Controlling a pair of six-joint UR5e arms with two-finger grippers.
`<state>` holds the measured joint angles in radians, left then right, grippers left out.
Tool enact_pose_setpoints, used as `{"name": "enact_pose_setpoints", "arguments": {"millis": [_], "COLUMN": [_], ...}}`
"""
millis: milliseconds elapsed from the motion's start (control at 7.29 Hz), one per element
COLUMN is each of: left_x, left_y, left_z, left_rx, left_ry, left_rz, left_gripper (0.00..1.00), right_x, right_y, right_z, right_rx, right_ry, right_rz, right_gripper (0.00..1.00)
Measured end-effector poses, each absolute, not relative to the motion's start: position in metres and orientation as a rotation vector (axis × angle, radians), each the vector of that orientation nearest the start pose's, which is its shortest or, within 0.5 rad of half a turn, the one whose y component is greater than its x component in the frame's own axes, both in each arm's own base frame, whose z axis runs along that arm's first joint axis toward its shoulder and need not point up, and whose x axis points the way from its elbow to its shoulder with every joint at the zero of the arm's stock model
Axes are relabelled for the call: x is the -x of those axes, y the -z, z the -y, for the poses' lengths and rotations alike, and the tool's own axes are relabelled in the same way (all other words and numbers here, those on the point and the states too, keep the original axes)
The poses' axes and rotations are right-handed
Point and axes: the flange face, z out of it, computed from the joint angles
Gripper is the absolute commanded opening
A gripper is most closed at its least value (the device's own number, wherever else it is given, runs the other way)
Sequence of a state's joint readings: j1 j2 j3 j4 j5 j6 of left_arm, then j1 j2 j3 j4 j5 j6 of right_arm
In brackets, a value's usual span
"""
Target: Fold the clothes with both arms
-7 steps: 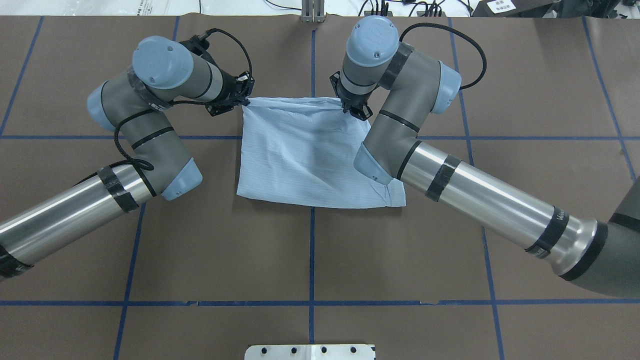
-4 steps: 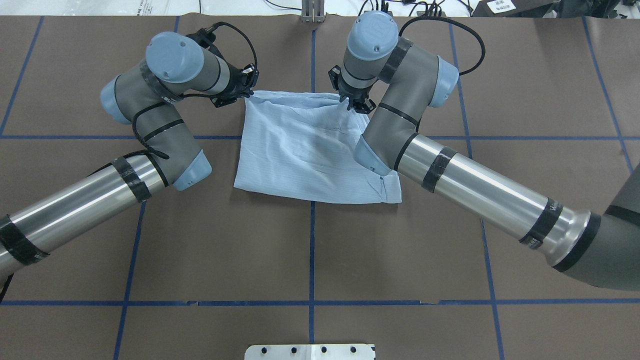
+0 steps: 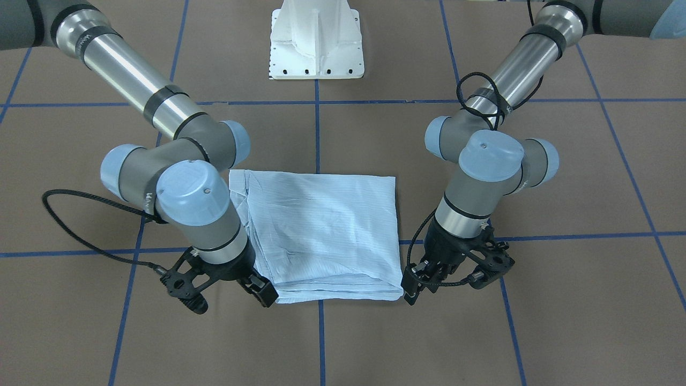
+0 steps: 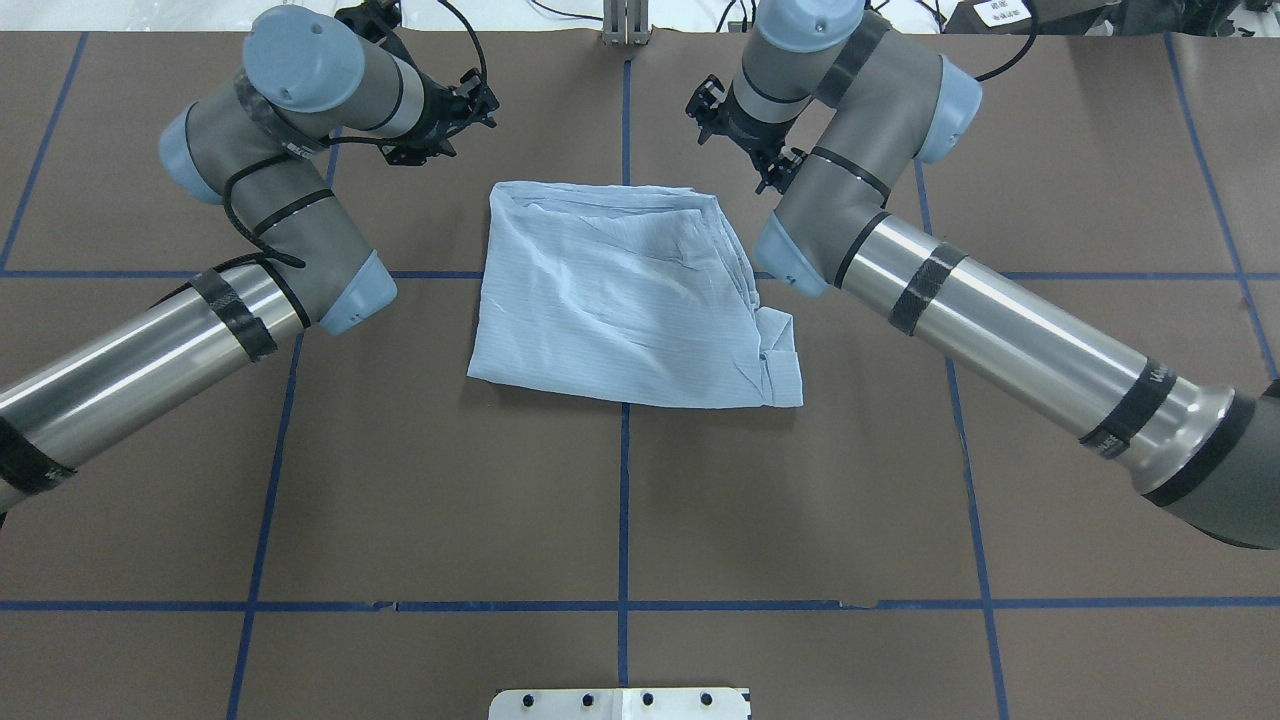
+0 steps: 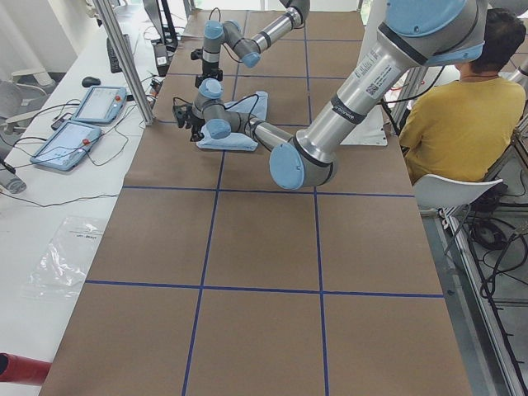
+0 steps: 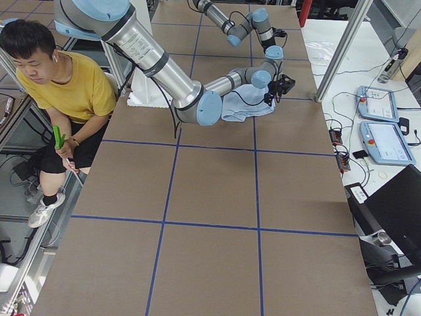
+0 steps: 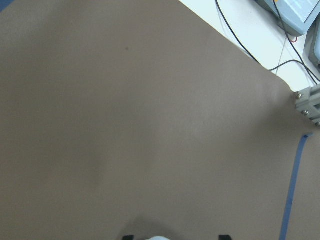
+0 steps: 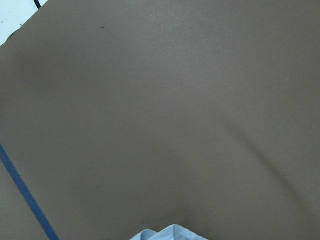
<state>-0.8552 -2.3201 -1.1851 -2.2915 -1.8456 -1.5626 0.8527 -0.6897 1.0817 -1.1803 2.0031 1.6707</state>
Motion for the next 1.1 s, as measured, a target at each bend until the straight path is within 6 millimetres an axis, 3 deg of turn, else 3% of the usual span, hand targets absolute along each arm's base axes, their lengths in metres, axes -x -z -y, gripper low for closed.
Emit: {"name": "enact_pose_setpoints", "arguments": {"millis": [137,275,549,824,1098], "left_x": [-0.406,-0.369,-0.281,-0.177,-0.084], "left_y": [-0.307,-0.330,-0.389,-0.452,-0.504], "left_z": [0.650,0.631,0.611,0.598,0.569], "left_rx": [-0.251,-0.302,-0.395,-0.485,-0.529], "left_ry": [0.512,0.388,0.153,-0.079,-0.210], "left_rz": [-1.104,-1.092,-1.030,-0.955,-0.931], "left_gripper": [0.78,1.00,1.00,1.00,1.00], "right_x": [0.437,0.395,0.292,0.176,0.084], "right_y": [-0.305,-0.334,-0.401,-0.479,-0.540], "right_z": [0.683,0.682,0.674,0.647,0.618], "right_rx": [0.101,0.100,0.042,-0.044,-0.091], "right_ry": [-0.665,-0.614,-0.498,-0.323,-0.151], "right_rz": [0.890,0.892,0.869,0.833,0.807], "right_gripper": [1.00,1.00,1.00,1.00,1.00]}}
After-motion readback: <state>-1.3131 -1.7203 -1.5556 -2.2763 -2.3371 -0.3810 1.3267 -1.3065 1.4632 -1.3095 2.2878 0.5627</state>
